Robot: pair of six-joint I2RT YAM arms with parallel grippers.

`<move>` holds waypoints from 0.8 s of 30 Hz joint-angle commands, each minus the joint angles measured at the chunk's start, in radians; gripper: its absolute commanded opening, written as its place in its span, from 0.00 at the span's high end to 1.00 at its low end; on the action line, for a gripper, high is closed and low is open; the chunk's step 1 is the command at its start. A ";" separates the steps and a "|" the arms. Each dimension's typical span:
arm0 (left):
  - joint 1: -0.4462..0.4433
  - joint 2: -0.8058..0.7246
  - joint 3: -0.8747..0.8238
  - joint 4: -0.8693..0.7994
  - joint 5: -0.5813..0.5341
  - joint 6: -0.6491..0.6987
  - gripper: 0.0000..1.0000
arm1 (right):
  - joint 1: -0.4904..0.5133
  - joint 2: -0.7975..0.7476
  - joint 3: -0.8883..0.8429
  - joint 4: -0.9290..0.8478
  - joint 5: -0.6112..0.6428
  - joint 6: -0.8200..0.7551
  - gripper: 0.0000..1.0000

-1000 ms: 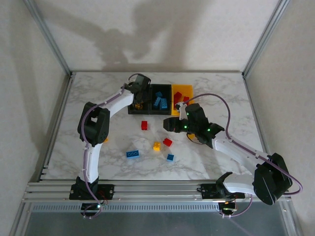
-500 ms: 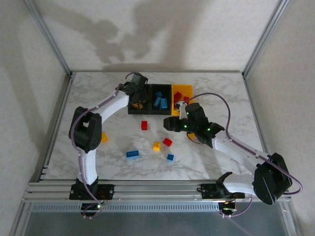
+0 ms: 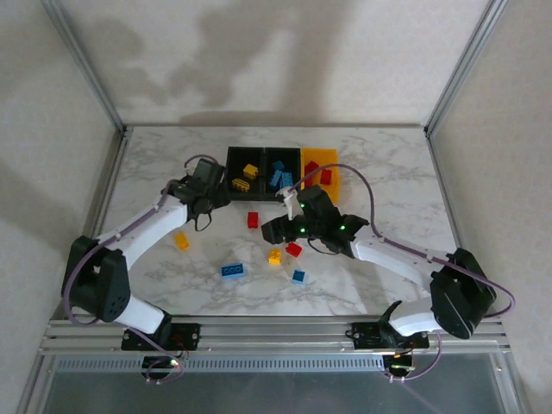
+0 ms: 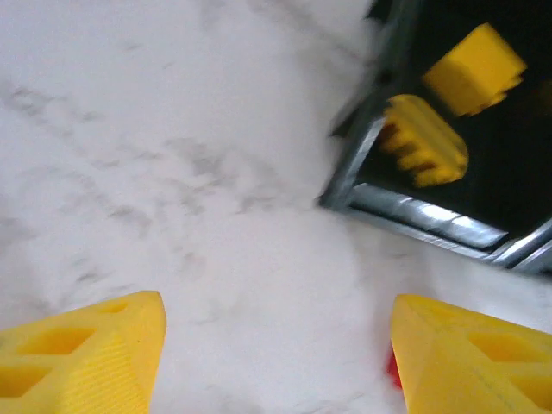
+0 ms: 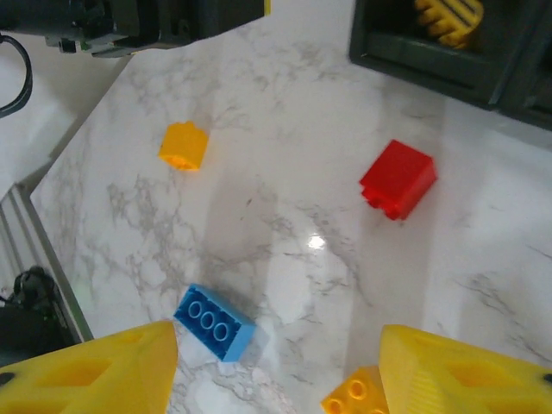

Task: Sort the legos into containers by color
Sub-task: Pick up the lego from the middle-left of the table.

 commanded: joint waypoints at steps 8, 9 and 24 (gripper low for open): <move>0.124 -0.145 -0.212 -0.084 -0.062 -0.008 0.19 | 0.092 0.132 0.108 0.066 -0.024 -0.038 0.35; 0.132 -0.142 -0.230 -0.076 -0.061 -0.014 0.17 | 0.095 0.138 0.113 0.065 -0.023 -0.037 0.35; 0.146 -0.035 -0.359 0.034 -0.047 -0.074 0.31 | 0.099 0.137 0.107 0.054 0.001 -0.026 0.37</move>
